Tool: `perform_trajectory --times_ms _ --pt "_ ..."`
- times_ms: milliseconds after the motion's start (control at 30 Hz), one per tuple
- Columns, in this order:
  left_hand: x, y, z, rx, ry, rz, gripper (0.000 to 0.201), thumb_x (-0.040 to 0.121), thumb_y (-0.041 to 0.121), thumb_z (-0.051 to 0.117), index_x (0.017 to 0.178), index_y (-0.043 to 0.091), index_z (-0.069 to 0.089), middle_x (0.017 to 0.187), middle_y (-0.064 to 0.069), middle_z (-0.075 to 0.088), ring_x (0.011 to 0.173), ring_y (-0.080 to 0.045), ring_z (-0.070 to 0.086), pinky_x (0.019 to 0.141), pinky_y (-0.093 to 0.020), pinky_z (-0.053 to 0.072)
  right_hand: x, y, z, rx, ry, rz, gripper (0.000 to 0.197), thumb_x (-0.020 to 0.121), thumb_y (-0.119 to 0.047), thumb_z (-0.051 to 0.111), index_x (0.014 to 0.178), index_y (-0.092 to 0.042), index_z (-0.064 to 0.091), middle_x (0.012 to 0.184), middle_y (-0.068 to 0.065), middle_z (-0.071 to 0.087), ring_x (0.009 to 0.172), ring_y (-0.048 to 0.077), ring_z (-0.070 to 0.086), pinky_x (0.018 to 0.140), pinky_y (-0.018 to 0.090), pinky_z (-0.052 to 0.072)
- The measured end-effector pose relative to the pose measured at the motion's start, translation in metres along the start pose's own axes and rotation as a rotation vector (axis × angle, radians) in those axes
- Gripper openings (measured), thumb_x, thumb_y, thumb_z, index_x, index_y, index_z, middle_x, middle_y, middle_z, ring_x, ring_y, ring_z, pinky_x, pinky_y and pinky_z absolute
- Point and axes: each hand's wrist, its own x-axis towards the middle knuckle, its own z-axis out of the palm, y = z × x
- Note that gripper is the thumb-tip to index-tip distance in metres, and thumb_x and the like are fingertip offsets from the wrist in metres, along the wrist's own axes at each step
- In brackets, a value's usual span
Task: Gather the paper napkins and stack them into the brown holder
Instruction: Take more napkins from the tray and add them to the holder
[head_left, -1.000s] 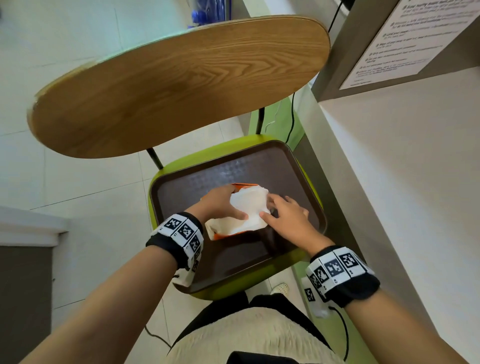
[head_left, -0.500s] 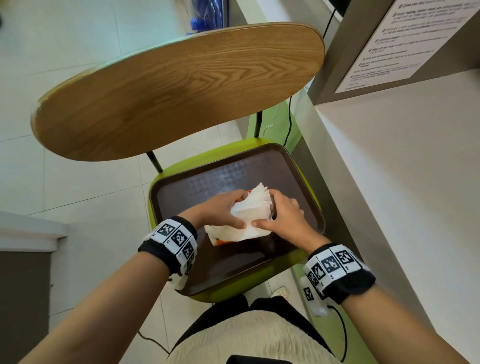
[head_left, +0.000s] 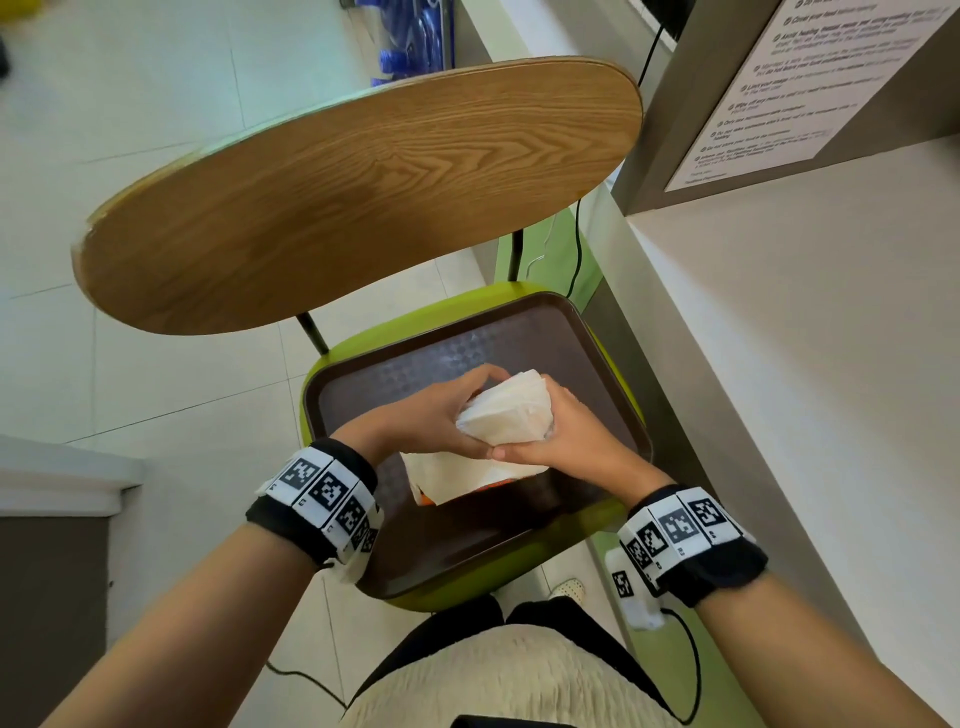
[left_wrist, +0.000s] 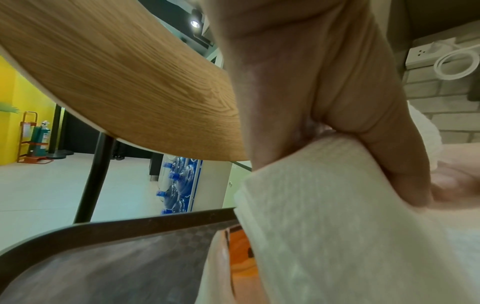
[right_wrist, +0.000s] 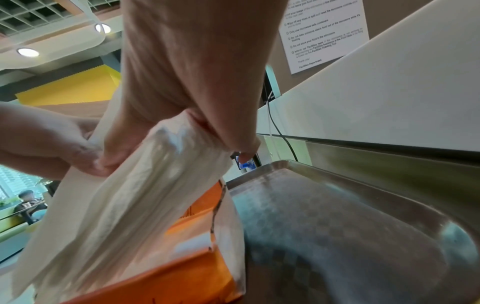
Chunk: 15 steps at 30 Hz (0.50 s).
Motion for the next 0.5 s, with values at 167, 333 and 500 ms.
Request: perform_trajectory --times_ms 167,333,500 --pt "-0.001 0.015 -0.010 -0.109 0.042 -0.005 0.072 0.084 0.019 0.076 0.137 0.028 0.029 0.111 0.002 0.065 0.093 -0.014 0.067 0.070 -0.017 0.055 -0.008 -0.013 -0.018 0.153 0.016 -0.060 0.055 0.074 -0.029 0.082 0.121 -0.028 0.054 0.110 -0.007 0.067 0.101 0.008 0.066 0.081 0.031 0.057" --pt "-0.006 0.036 -0.031 -0.154 0.178 -0.004 0.054 0.080 0.032 0.079 0.126 0.032 0.051 0.112 0.014 0.062 0.099 -0.005 0.063 0.080 -0.020 0.055 -0.024 -0.020 -0.046 0.455 0.129 -0.051 0.050 0.077 -0.023 0.077 0.123 -0.028 0.056 0.112 -0.006 0.071 0.101 0.009 0.069 0.081 0.025 0.058" --pt "0.005 0.064 -0.032 -0.571 0.373 0.090 0.046 0.076 0.029 0.077 0.118 0.018 0.061 0.105 0.004 0.073 0.097 -0.011 0.070 0.075 -0.019 0.055 -0.042 -0.017 -0.075 0.692 0.291 -0.031 0.061 0.074 -0.042 0.075 0.129 -0.027 0.055 0.119 -0.001 0.071 0.111 0.020 0.067 0.093 0.041 0.055"
